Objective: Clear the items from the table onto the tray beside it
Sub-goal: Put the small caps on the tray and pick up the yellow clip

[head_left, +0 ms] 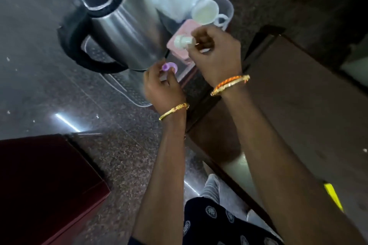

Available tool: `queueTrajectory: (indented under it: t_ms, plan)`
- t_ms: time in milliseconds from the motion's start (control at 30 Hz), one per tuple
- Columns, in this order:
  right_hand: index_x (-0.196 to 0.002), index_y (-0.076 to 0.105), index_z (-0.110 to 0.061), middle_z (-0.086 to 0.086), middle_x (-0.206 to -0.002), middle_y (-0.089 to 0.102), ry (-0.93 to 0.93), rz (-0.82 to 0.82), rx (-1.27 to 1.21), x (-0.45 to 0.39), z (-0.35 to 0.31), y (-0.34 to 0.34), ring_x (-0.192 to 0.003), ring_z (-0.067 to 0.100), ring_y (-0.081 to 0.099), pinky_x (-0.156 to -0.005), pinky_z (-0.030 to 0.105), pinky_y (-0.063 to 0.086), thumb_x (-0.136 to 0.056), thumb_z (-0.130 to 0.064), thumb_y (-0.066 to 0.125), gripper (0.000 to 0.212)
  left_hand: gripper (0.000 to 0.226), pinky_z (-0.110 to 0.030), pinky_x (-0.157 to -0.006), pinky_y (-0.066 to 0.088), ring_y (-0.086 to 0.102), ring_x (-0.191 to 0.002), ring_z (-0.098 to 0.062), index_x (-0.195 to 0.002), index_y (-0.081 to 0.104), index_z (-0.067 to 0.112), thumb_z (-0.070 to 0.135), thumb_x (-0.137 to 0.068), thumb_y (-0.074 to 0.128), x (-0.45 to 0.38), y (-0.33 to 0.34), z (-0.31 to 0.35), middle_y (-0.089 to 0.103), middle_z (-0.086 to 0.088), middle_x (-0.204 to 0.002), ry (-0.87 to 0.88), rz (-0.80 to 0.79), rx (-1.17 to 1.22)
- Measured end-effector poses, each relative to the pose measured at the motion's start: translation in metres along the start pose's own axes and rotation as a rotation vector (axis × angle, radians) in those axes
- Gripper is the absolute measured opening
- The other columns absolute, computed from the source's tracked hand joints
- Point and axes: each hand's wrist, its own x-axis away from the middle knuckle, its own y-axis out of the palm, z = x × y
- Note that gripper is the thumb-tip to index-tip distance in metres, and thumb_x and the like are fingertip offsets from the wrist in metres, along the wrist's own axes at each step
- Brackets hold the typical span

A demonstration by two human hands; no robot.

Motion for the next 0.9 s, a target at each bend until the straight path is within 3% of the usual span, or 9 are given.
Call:
queueTrajectory:
  t_ms: [100, 200, 300, 367, 567, 800, 900]
  plan:
    - [-0.087, 0.069, -0.012, 0.006, -0.085, 0.071, -0.056, -0.276, 0.243, -0.022, -0.010, 0.019, -0.083, 0.020, 0.064, -0.079, 0.037, 0.053, -0.077, -0.019, 0.066, 0.013, 0.022, -0.021, -0.077, 0.052, 0.068, -0.089, -0.026, -0.097, 0.070, 0.001, -0.002, -0.075, 0.064, -0.021, -0.003, -0.014, 0.071, -0.017, -0.095, -0.128, -0.041, -0.042]
    - [-0.096, 0.069, -0.015, 0.011, -0.097, 0.069, -0.155, -0.453, 0.551, -0.030, -0.011, 0.037, -0.102, 0.029, 0.056, -0.086, 0.038, 0.047, -0.080, -0.023, 0.062, 0.019, 0.021, -0.017, -0.073, 0.050, 0.070, -0.084, -0.025, -0.094, 0.071, 0.002, -0.004, -0.075, 0.064, -0.034, -0.004, -0.025, 0.073, -0.017, -0.092, -0.184, -0.122, -0.111]
    - [-0.107, 0.066, -0.013, 0.015, -0.116, 0.059, -0.343, -0.489, 0.908, -0.030, -0.009, 0.055, -0.121, 0.035, 0.039, -0.093, 0.041, 0.034, -0.085, -0.019, 0.058, 0.024, 0.022, -0.030, -0.082, 0.054, 0.069, -0.091, -0.028, -0.095, 0.071, 0.005, -0.001, -0.076, 0.065, -0.049, 0.000, -0.034, 0.074, -0.018, -0.095, -0.243, -0.206, -0.223]
    - [-0.109, 0.064, -0.006, 0.019, -0.128, 0.048, -0.427, -0.465, 1.054, -0.031, -0.009, 0.062, -0.126, 0.039, 0.033, -0.095, 0.046, 0.031, -0.086, -0.014, 0.055, 0.027, 0.023, -0.032, -0.085, 0.054, 0.068, -0.094, -0.028, -0.097, 0.072, 0.006, 0.001, -0.075, 0.065, -0.054, 0.005, -0.039, 0.073, -0.017, -0.098, -0.236, -0.298, -0.287]
    - [-0.111, 0.063, 0.003, 0.018, -0.145, 0.032, -0.410, -0.470, 1.132, -0.032, 0.001, 0.068, -0.132, 0.040, 0.026, -0.099, 0.051, 0.027, -0.080, -0.006, 0.055, 0.033, 0.029, -0.019, -0.082, 0.045, 0.066, -0.098, -0.021, -0.102, 0.069, 0.012, 0.008, -0.074, 0.068, -0.054, 0.014, -0.043, 0.073, -0.008, -0.104, -0.253, -0.345, -0.328]
    - [-0.113, 0.063, -0.001, 0.014, -0.153, 0.022, -0.365, -0.489, 1.132, -0.034, 0.013, 0.067, -0.135, 0.039, 0.022, -0.103, 0.050, 0.023, -0.083, -0.010, 0.055, 0.032, 0.032, -0.023, -0.088, 0.047, 0.066, -0.099, -0.023, -0.109, 0.066, 0.006, 0.005, -0.077, 0.066, -0.056, 0.015, -0.049, 0.072, -0.013, -0.104, -0.345, -0.435, -0.245]
    - [-0.117, 0.060, -0.002, 0.015, -0.152, 0.024, -0.339, -0.454, 1.125, -0.037, 0.014, 0.075, -0.135, 0.038, 0.022, -0.104, 0.049, 0.023, -0.088, -0.007, 0.045, 0.033, 0.031, -0.018, -0.087, 0.045, 0.066, -0.096, -0.019, -0.108, 0.067, 0.008, 0.003, -0.078, 0.065, -0.058, 0.014, -0.050, 0.073, -0.010, -0.102, -0.372, -0.430, -0.240]
